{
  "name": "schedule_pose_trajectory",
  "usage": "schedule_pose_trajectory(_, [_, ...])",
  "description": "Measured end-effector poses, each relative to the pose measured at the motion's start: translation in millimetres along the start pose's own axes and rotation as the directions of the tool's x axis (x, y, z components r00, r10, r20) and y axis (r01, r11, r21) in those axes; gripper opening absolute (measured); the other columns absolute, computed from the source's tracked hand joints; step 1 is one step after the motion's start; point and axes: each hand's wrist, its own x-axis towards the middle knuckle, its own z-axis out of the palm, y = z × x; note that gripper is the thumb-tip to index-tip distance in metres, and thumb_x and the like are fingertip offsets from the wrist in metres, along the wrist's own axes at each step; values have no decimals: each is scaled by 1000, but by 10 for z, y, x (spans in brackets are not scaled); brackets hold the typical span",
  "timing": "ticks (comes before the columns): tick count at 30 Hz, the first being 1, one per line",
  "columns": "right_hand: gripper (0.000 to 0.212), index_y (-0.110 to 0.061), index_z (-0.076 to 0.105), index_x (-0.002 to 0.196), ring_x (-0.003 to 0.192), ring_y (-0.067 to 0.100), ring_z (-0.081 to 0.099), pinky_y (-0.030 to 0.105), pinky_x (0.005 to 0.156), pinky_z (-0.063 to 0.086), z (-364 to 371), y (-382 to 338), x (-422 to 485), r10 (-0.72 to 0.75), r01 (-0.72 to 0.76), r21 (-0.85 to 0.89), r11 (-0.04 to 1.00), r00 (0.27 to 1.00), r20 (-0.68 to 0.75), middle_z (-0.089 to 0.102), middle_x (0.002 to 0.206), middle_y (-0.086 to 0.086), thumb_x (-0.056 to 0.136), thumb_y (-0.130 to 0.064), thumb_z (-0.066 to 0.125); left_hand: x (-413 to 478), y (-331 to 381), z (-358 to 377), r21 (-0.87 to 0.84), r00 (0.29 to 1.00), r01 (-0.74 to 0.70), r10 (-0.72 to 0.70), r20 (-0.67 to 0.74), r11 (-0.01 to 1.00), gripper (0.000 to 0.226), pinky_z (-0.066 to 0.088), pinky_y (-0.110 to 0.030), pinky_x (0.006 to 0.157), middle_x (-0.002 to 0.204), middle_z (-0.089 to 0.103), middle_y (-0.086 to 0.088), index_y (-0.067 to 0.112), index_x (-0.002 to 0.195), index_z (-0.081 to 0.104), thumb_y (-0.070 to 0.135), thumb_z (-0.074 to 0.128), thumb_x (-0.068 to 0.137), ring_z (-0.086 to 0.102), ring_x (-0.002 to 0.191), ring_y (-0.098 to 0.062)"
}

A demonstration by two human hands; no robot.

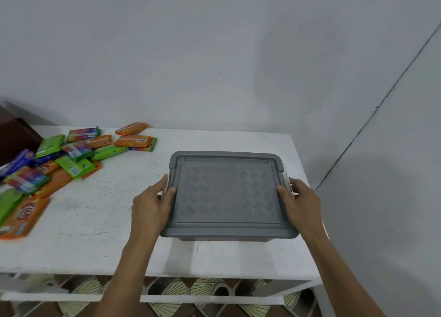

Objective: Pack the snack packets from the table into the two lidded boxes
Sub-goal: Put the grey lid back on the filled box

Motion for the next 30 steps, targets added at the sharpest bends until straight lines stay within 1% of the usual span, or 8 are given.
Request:
schedule_pose_trajectory(3, [45,-23,54,140,94,18,63,28,88,49,-19,5,-49,-18,16,26,1000,998,55,62,132,-1,95,-31,60,11,-26,10,13,996,8,-9,92,1000,60,50,-36,88,129,64,-9,33,139,50,60,53,86,64,102,-25])
schedule_pose_trajectory(5, [53,-30,44,146,111,23,60,36,99,50,-17,1,-99,-10,6,21,1000,988,153,53,143,-1,95,-37,59,10,-24,6,17,990,29,-31,136,999,74,49,-42,95,138,57,-8,37,142,45,73,48,77,60,115,-29])
schedule_pose_trajectory(8, [72,-38,22,153,137,24,42,40,111,36,6,0,-214,-42,54,-38,998,965,258,35,155,-2,90,-56,52,-70,-37,47,45,984,-12,4,176,999,83,41,-49,104,150,44,-6,39,149,30,78,43,77,48,132,-31])
schedule_pose_trajectory(12, [99,-42,7,154,151,17,5,44,118,17,2,50,-340,-136,233,-307,923,942,308,-5,164,-13,71,-92,27,-229,-66,104,172,955,-178,128,268,969,108,24,-51,114,163,-5,11,40,153,-5,95,31,67,8,149,-22])
schedule_pose_trajectory(16, [119,-44,-6,152,145,1,-24,36,117,1,-87,140,-293,-272,444,-304,843,839,472,-29,157,-22,57,-98,40,-115,-178,-32,219,837,-382,236,493,898,136,12,-47,118,148,-42,23,44,144,-30,100,47,46,-25,145,-7])
schedule_pose_trajectory(20, [120,-49,-3,150,147,6,-24,40,117,4,-105,153,-233,-355,540,-297,787,791,499,-24,159,-18,53,-97,50,-68,-218,-18,190,813,-453,316,490,871,140,15,-46,117,151,-39,20,47,144,-27,98,55,43,-25,145,-7])
schedule_pose_trajectory(25, [104,-48,28,145,150,10,-13,43,117,10,-10,139,-116,-399,536,-245,808,804,441,-6,163,-18,55,-92,55,167,-221,33,176,816,-468,348,461,866,136,23,-47,115,154,-32,23,50,147,-18,96,58,44,-16,148,-6])
schedule_pose_trajectory(30, [104,-42,39,144,152,15,-5,52,118,15,96,6,348,-364,501,-265,824,826,430,4,163,-15,54,-93,52,644,-48,189,212,828,-438,300,475,873,132,24,-53,115,153,-32,25,56,143,-20,97,56,44,-10,149,-10])
